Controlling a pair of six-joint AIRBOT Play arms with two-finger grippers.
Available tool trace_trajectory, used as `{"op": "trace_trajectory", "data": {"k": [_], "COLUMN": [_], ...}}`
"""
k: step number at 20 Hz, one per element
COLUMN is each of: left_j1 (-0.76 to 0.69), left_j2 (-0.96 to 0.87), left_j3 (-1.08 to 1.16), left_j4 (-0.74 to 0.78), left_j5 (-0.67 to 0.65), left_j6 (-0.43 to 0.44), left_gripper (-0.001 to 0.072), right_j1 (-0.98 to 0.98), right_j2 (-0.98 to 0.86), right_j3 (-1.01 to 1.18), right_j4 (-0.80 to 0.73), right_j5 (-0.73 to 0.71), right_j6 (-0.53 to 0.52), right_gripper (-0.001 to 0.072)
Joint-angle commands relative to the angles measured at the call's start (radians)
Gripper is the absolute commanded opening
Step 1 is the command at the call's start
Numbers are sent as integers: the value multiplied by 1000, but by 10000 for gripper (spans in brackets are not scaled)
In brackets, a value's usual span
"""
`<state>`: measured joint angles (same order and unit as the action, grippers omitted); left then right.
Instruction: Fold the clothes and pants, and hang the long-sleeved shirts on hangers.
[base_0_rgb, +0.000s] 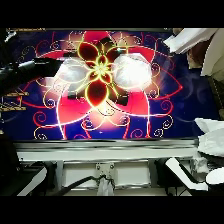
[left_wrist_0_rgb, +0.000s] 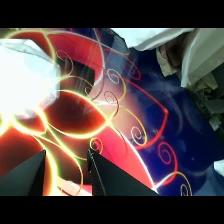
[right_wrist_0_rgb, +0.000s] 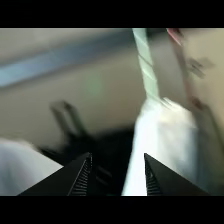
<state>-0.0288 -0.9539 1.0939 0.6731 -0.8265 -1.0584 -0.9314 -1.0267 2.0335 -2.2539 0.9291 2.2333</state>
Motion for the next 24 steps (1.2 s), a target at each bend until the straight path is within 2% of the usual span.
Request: {"op": "trace_trajectory", "data": {"k": [1,2,4,5,7,8,9,11,13,16,18,20,22,24], "left_j1": [-1,-1,-1,-1,-1,-3,-10,-43,-84,-100,-100,-100,-100,-100], "left_j2": [1,3,14,23,45,55,64,72,72,96,105,106,104,100], "left_j3": [2,4,5,5,15,32,59,143,226,249,249,249,249,249], "left_j4": [0,0,0,0,2,13,42,185,333,364,364,364,364,364], "left_j5": [14,22,43,56,64,56,37,-23,-79,-90,-146,-213,-248,-248], "left_j6": [3,16,94,132,174,172,162,105,70,70,70,70,71,70], "left_gripper": [291,297,297,297,297,297,297,297,297,296,296,296,296,296], "right_j1": [50,93,222,311,506,599,700,885,1041,1220,1308,1357,1380,1383], "right_j2": [16,22,21,14,-10,-26,-39,-41,-34,-33,-34,-35,-38,-36], "right_j3": [3,2,0,-18,-70,-97,-134,-246,-366,-515,-588,-639,-645,-645], "right_j4": [176,289,608,769,980,1018,1027,1026,1015,942,909,904,915,919], "right_j5": [-285,-336,-362,-357,-268,-194,-127,-78,-76,-72,-65,-51,43,77], "right_j6": [-1,-1,-9,-82,-317,-409,-497,-642,-710,-733,-746,-745,-743,-743], "right_gripper": [402,402,402,400,396,338,277,287,309,311,311,363,362,359]}}
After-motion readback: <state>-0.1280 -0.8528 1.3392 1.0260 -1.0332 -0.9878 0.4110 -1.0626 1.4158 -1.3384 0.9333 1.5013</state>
